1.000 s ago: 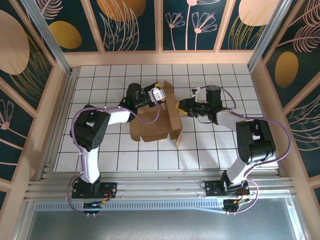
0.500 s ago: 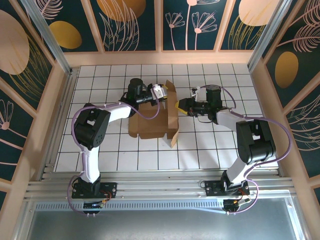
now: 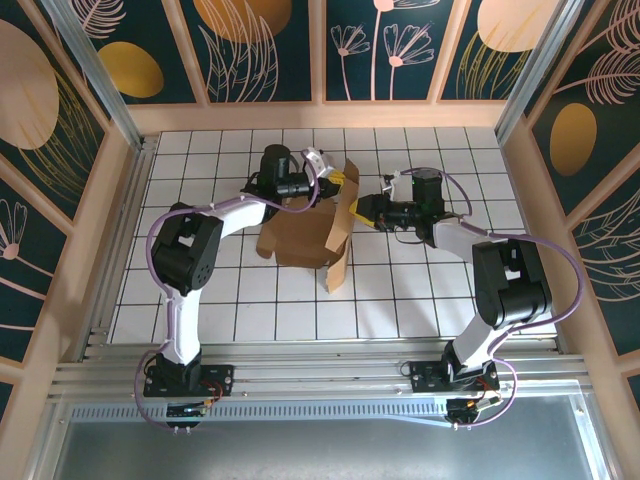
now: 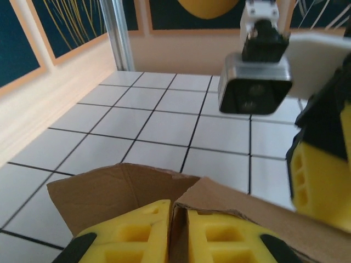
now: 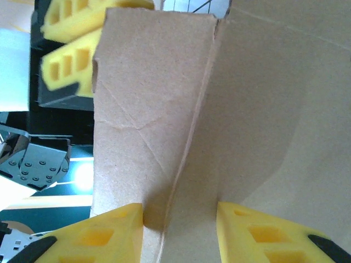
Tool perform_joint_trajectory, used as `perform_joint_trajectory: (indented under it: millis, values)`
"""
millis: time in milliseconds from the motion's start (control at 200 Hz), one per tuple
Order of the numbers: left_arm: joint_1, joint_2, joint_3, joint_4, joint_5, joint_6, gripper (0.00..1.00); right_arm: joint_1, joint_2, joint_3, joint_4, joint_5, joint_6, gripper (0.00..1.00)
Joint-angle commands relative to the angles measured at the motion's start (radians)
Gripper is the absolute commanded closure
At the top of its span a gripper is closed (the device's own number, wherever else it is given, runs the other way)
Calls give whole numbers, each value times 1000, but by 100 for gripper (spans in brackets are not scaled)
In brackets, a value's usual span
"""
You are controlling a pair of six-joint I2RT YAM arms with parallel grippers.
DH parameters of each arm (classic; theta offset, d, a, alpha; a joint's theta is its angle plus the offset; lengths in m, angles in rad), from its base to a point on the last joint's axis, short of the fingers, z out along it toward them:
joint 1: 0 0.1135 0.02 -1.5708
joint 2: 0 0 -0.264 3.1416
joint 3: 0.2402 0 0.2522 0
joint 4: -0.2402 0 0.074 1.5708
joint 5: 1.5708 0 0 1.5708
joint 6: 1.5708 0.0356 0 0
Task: Fold the paper box
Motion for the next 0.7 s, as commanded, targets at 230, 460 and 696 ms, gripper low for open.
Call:
perform_joint_trajectory:
  millis: [230,460,696]
  values:
    - [-10,-7,-94,71,35,-200,74,16,27,19,-22,31,-5,60]
    - [-10,-6,-93,-10,-23,-104,61,13,16,28,-69,59,-24,60]
    - [2,-103,-203,74,-108,-86,41,4,24,126,-358,127,-211,61]
